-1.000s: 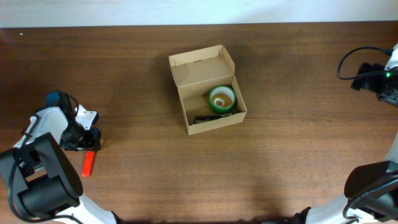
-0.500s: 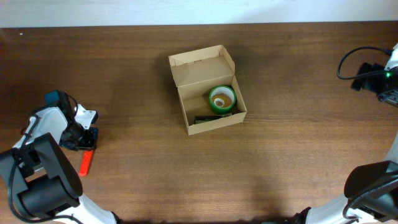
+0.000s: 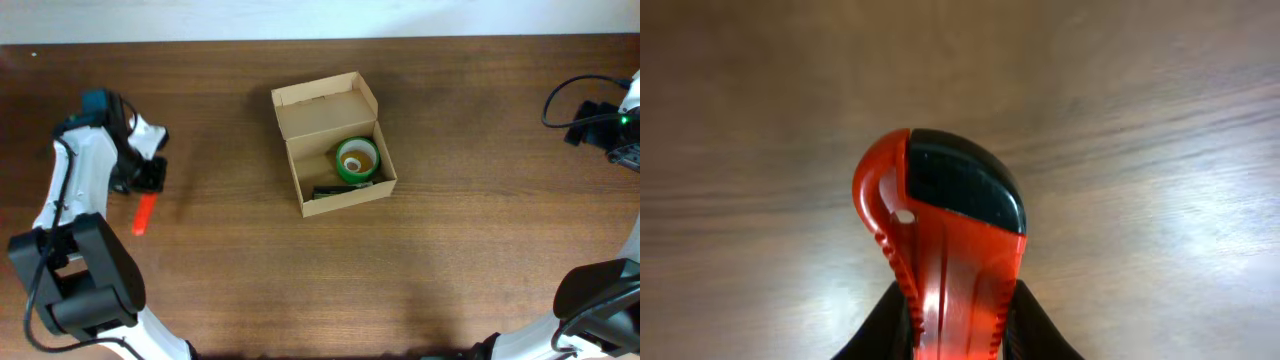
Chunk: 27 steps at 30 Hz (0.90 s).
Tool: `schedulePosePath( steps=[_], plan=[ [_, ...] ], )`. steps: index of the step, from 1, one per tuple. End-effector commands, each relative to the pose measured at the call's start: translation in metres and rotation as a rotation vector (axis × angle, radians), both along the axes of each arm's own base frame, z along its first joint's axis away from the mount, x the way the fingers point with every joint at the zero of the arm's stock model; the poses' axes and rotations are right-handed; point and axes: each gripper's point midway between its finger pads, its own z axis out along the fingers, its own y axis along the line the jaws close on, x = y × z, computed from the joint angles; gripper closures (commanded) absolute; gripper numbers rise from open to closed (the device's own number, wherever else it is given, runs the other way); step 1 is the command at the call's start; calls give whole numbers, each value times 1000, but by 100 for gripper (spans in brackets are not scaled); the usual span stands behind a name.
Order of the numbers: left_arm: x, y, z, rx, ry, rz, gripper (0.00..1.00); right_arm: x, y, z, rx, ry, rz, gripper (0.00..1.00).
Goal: Pack container
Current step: 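Grasp the red box cutter with the left gripper and lift it, then carry the red box cutter into the box and release it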
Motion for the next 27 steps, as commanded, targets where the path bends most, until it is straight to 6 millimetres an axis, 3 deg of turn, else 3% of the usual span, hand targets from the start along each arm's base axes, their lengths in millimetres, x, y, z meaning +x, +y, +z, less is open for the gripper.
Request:
schedulePosePath(
  steps=[1, 6, 11, 14, 18, 24, 27],
  plan=[
    [23, -12, 37, -8, -72, 16, 98, -1, 5, 8, 7, -28, 10, 8],
    [43, -51, 108, -4, -169, -39, 98, -1, 5, 8, 6, -28, 10, 8],
    [69, -115, 179, -5, -368, -197, 97, -1, 5, 8, 7, -27, 10, 8],
    [72, -149, 201, -16, -437, -276, 97, -1, 5, 8, 6, -28, 10, 8],
    [65, -209, 202, -41, -454, -515, 97, -1, 5, 8, 6, -28, 10, 8],
    [50, -292, 163, -42, -371, -823, 97, -1, 5, 8, 7, -27, 10, 8],
    [40, -322, 141, -7, -322, -949, 98, -1, 5, 8, 7, -27, 10, 8]
  ],
)
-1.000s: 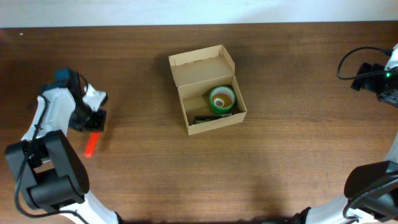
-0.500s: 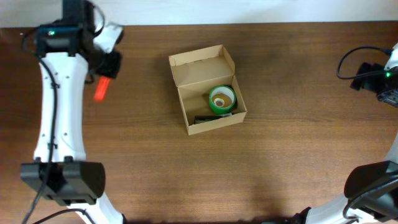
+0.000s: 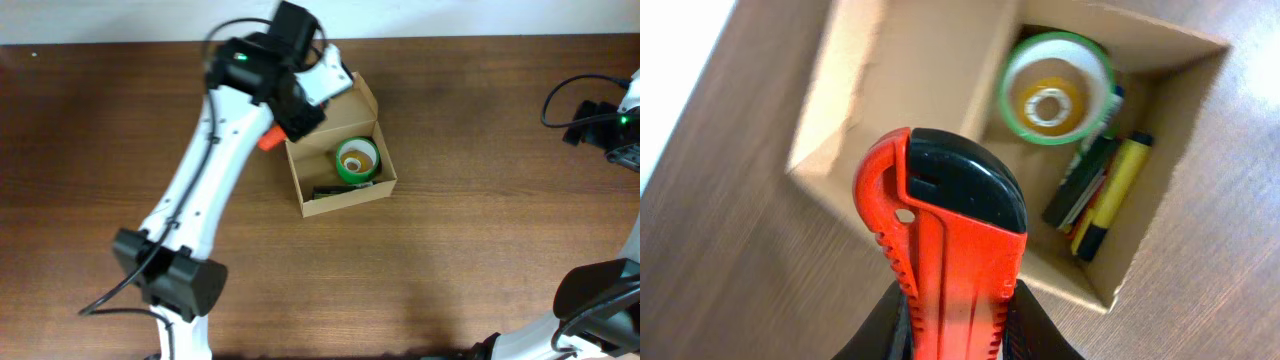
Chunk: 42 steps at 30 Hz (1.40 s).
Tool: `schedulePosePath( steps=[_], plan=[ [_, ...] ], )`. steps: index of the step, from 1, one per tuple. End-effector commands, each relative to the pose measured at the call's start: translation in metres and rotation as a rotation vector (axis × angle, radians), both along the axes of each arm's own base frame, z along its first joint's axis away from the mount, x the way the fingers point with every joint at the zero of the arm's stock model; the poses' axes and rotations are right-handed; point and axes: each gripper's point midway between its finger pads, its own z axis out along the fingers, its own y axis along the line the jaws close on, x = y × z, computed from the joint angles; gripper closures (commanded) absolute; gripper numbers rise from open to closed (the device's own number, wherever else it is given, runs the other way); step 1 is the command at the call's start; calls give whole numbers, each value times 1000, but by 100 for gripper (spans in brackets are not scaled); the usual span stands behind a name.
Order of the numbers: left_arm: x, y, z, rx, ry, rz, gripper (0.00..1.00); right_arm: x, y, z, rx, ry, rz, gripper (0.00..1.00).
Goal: Pack container
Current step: 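Carry the red box cutter into the box and release it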
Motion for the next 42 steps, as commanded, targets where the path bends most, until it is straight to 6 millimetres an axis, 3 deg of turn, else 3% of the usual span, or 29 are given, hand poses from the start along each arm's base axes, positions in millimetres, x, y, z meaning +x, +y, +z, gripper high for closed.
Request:
schedulePosePath(
  steps=[1, 6, 9, 15, 22, 29, 42],
  plan=[
    [-9, -27, -10, 48, -8, -143, 98, -2, 3, 8, -5, -21, 6, 8],
    [-29, -73, -47, 123, 33, -285, 99, -2, 3, 8, -5, -21, 6, 8],
    [-34, -84, -66, 148, 65, -315, 99, -2, 4, 8, -1, -20, 7, 8],
    [-24, -87, -96, 166, 97, -309, 98, -3, 5, 7, 5, -18, 8, 8],
    [-12, -78, -139, 198, 168, -286, 98, -3, 5, 7, 4, -18, 8, 8],
    [-6, -66, -146, 154, 214, -242, 98, -3, 5, 7, 4, -18, 8, 8],
    [-18, -74, -185, 157, 305, -250, 98, -3, 5, 7, 4, -18, 8, 8]
  ],
)
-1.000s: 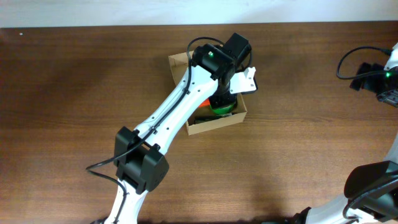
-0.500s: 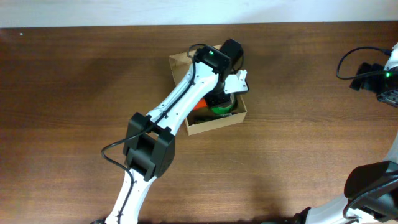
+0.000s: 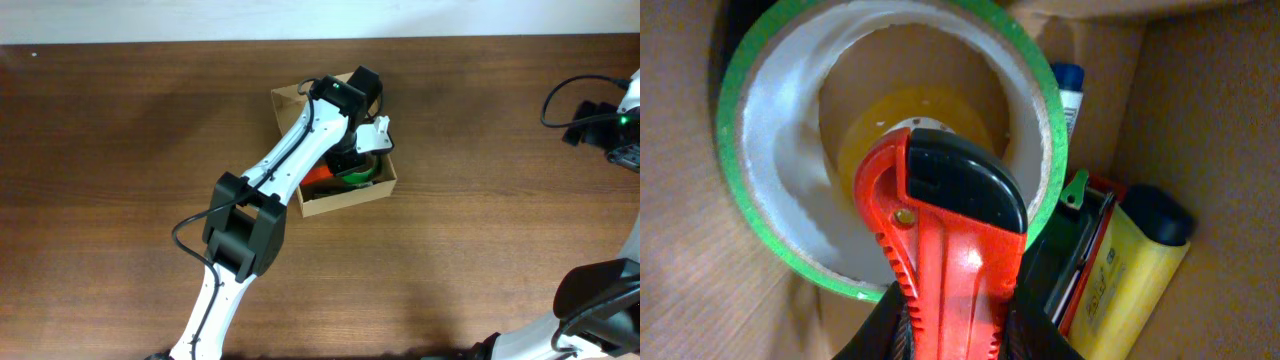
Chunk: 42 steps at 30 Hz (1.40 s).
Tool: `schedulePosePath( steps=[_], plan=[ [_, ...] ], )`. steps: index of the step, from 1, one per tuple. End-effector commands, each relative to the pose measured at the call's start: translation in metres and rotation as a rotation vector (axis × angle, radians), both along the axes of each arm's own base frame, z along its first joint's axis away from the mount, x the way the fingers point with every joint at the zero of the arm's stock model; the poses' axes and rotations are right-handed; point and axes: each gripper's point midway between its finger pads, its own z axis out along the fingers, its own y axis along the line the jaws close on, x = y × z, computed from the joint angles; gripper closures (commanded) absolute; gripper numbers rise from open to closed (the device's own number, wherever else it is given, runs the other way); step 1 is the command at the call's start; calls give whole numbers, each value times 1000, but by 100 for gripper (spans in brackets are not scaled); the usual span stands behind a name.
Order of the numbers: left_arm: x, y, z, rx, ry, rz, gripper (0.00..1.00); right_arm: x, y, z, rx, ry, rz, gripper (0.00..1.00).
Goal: Pack container
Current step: 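Carry the red box cutter into the box and release it, then retract the left arm and bring both grippers to the box lid flaps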
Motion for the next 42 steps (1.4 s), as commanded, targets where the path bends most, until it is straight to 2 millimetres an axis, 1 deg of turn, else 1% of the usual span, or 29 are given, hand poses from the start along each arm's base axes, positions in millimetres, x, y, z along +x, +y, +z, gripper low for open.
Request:
schedulePosePath(
  steps=[1, 2, 3, 4, 5, 6, 9, 11, 13, 16, 17, 18, 21, 22, 23, 24, 25, 26, 27, 28, 29, 30, 32, 34, 35, 36, 38, 40, 42],
  plan=[
    [-7, -5, -8, -8, 31, -7, 98, -2, 4, 8, -2, -21, 6, 8],
    [-7, -5, -8, -8, 30, -6, 97, -2, 4, 8, -2, -21, 6, 8],
    [-7, -5, -8, -8, 31, -1, 82, -2, 4, 8, -2, -21, 6, 8],
    [-6, -5, -8, -9, 31, 15, 60, -2, 4, 8, -2, -21, 6, 8],
    [-6, -5, -8, -8, 31, 17, 36, -2, 4, 8, -2, -21, 6, 8],
    [-6, -5, -8, -4, 31, 20, 19, -2, 4, 8, -2, -21, 6, 8],
    [-3, 0, -6, 30, 7, 45, 8, -2, 4, 8, -2, -21, 6, 8],
    [0, -2, 3, 22, -7, 57, 8, -2, 4, 8, -2, -21, 6, 8],
    [7, -7, 22, -6, -43, 68, 9, -2, 4, 8, -2, -21, 6, 8],
    [21, -18, 67, -79, -135, 86, 9, -2, 4, 8, -2, -21, 6, 8],
    [23, -21, 85, -105, -169, 87, 9, -2, 4, 8, -2, -22, 6, 8],
    [23, -21, 96, -116, -190, 87, 9, -2, 4, 8, -2, -22, 6, 8],
    [24, -5, 139, -77, -308, 186, 9, -1, 5, 8, 5, -25, 9, 8],
    [26, 6, 156, -62, -358, 241, 18, 2, 9, 9, 27, -40, 18, 9],
    [25, 13, 170, -58, -392, 272, 28, 4, 12, 9, 44, -52, 26, 14],
    [26, 28, 196, -59, -459, 335, 61, 8, 21, 10, 66, -67, 65, 20],
    [28, 44, 217, -63, -514, 400, 73, 11, 27, 10, 69, -68, 80, 22],
    [29, 56, 230, -71, -546, 439, 75, 14, 34, 10, 70, -67, 99, 24],
    [31, 76, 250, -90, -588, 513, 75, 18, 46, 10, 71, -66, 132, 28],
    [35, 96, 266, -114, -621, 596, 81, 22, 59, 10, 72, -65, 168, 34],
    [39, 120, 277, -134, -638, 695, 93, 28, 76, 10, 72, -65, 215, 37],
    [42, 136, 279, -144, -637, 773, 98, 33, 91, 11, 72, -69, 257, 40],
    [49, 164, 276, -139, -623, 862, 98, 40, 118, 12, 70, -77, 330, 54],
    [62, 192, 262, -113, -615, 942, 98, 49, 146, 14, 65, -97, 404, 81],
    [69, 206, 249, -89, -601, 976, 98, 53, 161, 14, 63, -109, 444, 93],
    [72, 217, 234, -67, -576, 998, 98, 55, 171, 13, 62, -110, 470, 96],
    [73, 234, 201, -53, -488, 1034, 98, 58, 191, 3, 71, -83, 518, 96],
    [75, 246, 186, -38, -466, 1058, 98, 60, 202, -12, 84, -40, 545, 96],
    [79, 254, 174, -48, -449, 1079, 98, 62, 216, -34, 97, 16, 581, 96]
  ],
)
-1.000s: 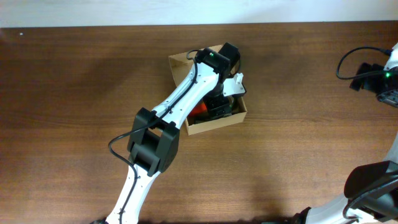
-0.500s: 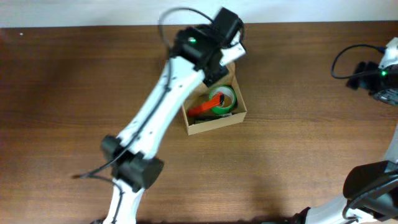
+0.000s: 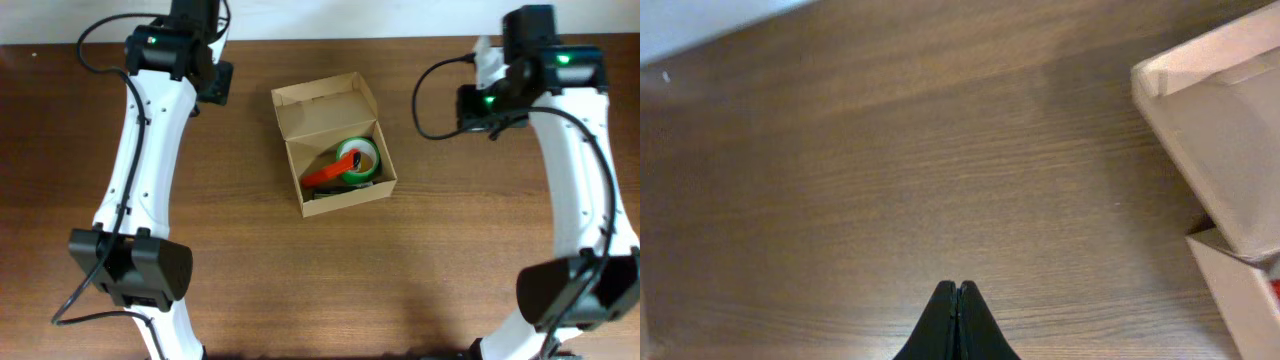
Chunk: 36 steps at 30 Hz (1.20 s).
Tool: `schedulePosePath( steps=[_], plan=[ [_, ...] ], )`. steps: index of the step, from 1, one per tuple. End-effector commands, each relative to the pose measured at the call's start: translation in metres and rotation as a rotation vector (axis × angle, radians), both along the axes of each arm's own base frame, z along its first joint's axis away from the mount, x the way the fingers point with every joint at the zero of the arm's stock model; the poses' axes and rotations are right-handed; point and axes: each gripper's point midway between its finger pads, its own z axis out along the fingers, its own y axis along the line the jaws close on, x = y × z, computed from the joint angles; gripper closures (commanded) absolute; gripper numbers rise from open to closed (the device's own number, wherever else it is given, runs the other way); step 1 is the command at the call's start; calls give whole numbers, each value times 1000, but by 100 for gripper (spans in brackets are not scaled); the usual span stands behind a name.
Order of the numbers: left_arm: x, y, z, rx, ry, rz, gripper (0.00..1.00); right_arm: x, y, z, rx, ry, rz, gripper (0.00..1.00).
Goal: Pack container
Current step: 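Retract the left arm and bring both grippers to the box lid flaps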
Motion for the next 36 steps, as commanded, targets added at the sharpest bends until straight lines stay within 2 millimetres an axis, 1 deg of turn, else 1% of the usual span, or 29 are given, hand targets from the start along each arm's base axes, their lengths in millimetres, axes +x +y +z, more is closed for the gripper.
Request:
schedulePosePath(
  steps=[1, 3, 4, 5, 6, 7, 8, 9, 11, 13, 18, 22, 24, 26, 28, 31, 33, 34, 36],
  plan=[
    [2, 1, -17, -44, 27, 10, 98, 0, 19, -38, 1, 92, 48, 96],
    [5, -4, -33, -70, 67, -1, 98, -8, 31, -71, -4, 154, 80, 96],
    [7, -8, -45, -89, 92, -11, 98, -14, 35, -86, -7, 181, 91, 96],
    [10, -9, -59, -89, 121, -11, 98, -22, 39, -103, -9, 211, 102, 96],
    [11, -13, -73, -102, 152, -17, 98, -29, 42, -115, -11, 235, 113, 96],
    [12, -19, -91, -128, 193, -28, 98, -39, 46, -129, -12, 265, 124, 96],
    [11, -19, -103, -125, 222, -26, 98, -46, 49, -138, -16, 287, 135, 96],
    [11, -19, -111, -123, 242, -24, 98, -51, 52, -144, -17, 299, 146, 96],
    [11, -19, -115, -122, 250, -24, 98, -59, 61, -150, -16, 317, 172, 96],
    [12, -19, -115, -122, 248, -24, 98, -61, 76, -150, -3, 309, 212, 96],
    [12, -19, -115, -122, 246, -24, 98, -64, 102, -149, -12, 287, 288, 96],
    [13, -19, -115, -123, 243, -24, 98, -69, 111, -149, -18, 289, 325, 96],
    [13, -19, -115, -123, 242, -24, 98, -69, 111, -149, -20, 286, 334, 96],
    [14, -19, -115, -123, 240, -25, 98, -64, 105, -148, -19, 277, 313, 96],
    [15, -21, -114, -133, 234, -28, 98, -47, 89, -139, 2, 245, 244, 96],
    [24, -34, -112, -198, 200, -57, 98, -14, 60, -108, 90, 166, 140, 96],
    [32, -42, -109, -249, 166, -79, 98, 4, 45, -94, 110, 110, 88, 96],
    [37, -47, -109, -292, 151, -92, 98, 13, 40, -87, 132, 77, 73, 96],
    [41, -56, -113, -427, 160, -73, 98, 25, 42, -78, 224, 26, 72, 96]
  ],
)
